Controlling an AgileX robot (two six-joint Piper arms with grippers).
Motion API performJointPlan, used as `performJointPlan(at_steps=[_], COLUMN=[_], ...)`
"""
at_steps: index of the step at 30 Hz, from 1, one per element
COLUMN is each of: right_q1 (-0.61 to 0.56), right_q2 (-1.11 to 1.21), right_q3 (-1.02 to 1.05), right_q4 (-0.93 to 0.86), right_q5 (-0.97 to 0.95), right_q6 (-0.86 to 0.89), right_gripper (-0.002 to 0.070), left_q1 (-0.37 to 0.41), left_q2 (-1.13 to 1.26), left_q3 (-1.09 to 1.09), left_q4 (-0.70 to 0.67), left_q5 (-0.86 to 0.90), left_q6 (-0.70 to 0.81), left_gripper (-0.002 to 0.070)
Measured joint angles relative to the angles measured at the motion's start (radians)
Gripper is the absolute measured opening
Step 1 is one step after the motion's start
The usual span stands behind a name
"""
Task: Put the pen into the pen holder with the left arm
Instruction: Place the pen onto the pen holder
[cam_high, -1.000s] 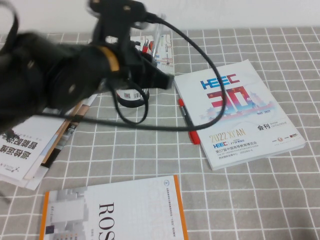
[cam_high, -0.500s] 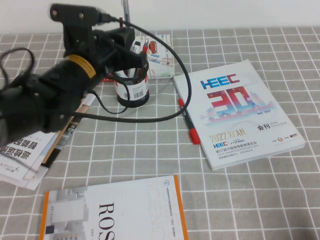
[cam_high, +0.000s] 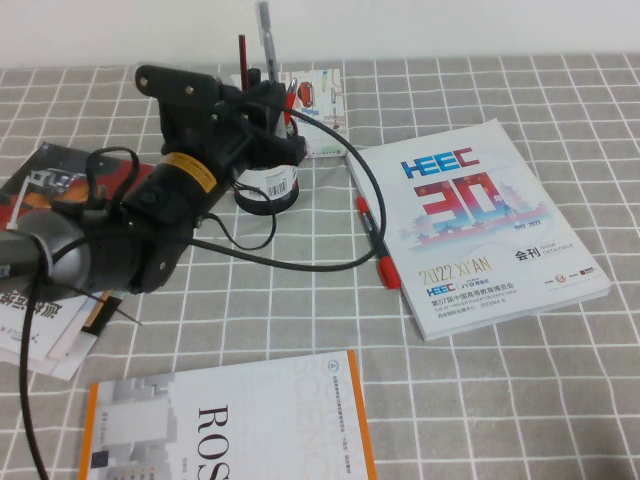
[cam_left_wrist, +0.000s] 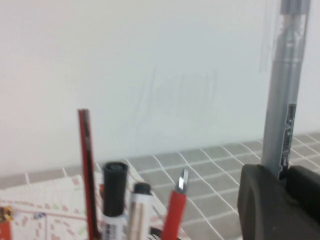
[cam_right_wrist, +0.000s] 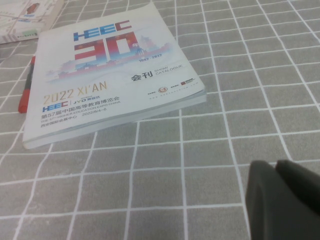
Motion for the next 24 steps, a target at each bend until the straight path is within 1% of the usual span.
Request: performJointPlan(at_steps=[3, 7, 18, 24], right_q1=[0.0, 0.0, 0.0, 0.0], right_q2=[0.0, 0.0, 0.0, 0.0], right_q3=[0.0, 0.0, 0.0, 0.0], right_q4=[0.0, 0.0, 0.0, 0.0], right_q5=[0.0, 0.0, 0.0, 0.0], right_q6=[0.0, 0.0, 0.0, 0.0], right_gripper=[-0.0015, -0.0015, -0.0015, -0.0015], left_q1=[0.02, 0.035, 0.042, 0.045], left_q2=[0.018, 0.035, 0.076, 0.107], left_q3=[0.0, 0.0, 0.0, 0.0], left_q4=[0.0, 0.0, 0.0, 0.0], left_q5=[-0.044, -0.06, -0.075, -0.112], left_q6=[0.002, 0.011, 0.039, 0.054], left_gripper=[0.0046, 0.0046, 0.0046, 0.0046])
